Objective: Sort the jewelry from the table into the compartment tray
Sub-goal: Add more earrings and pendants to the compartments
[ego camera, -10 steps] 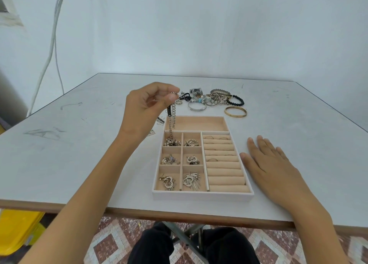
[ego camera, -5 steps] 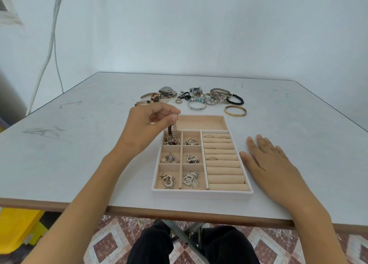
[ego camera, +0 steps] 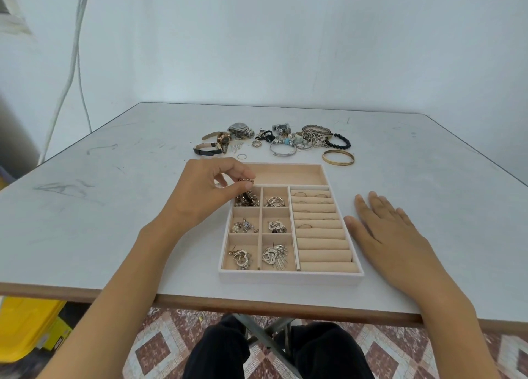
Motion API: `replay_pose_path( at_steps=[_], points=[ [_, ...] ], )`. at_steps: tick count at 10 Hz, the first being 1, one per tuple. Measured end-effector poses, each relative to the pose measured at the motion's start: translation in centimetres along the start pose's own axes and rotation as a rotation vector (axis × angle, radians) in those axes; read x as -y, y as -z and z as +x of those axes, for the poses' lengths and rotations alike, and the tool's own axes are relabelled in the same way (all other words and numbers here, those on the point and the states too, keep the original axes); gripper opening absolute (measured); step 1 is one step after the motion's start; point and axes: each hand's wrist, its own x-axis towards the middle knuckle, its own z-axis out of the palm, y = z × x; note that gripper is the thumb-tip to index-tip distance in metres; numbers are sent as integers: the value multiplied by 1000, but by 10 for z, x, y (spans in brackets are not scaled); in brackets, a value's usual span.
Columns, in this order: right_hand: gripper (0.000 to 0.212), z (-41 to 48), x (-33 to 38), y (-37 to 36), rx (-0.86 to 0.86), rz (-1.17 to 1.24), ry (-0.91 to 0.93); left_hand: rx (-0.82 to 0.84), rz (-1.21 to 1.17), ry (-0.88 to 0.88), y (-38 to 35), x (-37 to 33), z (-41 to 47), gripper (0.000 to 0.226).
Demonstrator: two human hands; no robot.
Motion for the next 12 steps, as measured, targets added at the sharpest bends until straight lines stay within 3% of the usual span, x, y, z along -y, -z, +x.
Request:
replay_pose_path(
  at_steps=[4, 6, 7, 9, 12],
  points=[
    [60, -1, 0, 1, -1, 10, 0, 115, 145, -58, 3, 7, -1, 3],
    [60, 0, 0, 0, 0, 8, 3, 60, 210, -122, 4, 8, 0, 13],
    [60, -1, 0, 0, -1, 9, 4, 91, 256, -141, 3, 9, -1, 5],
    [60, -1, 0, 1, -1, 6, 3, 92, 311, -201, 2, 14, -1, 30],
    [60, -1, 0, 1, 4, 8, 3, -17, 323, -130, 3, 17, 1, 19]
  ],
)
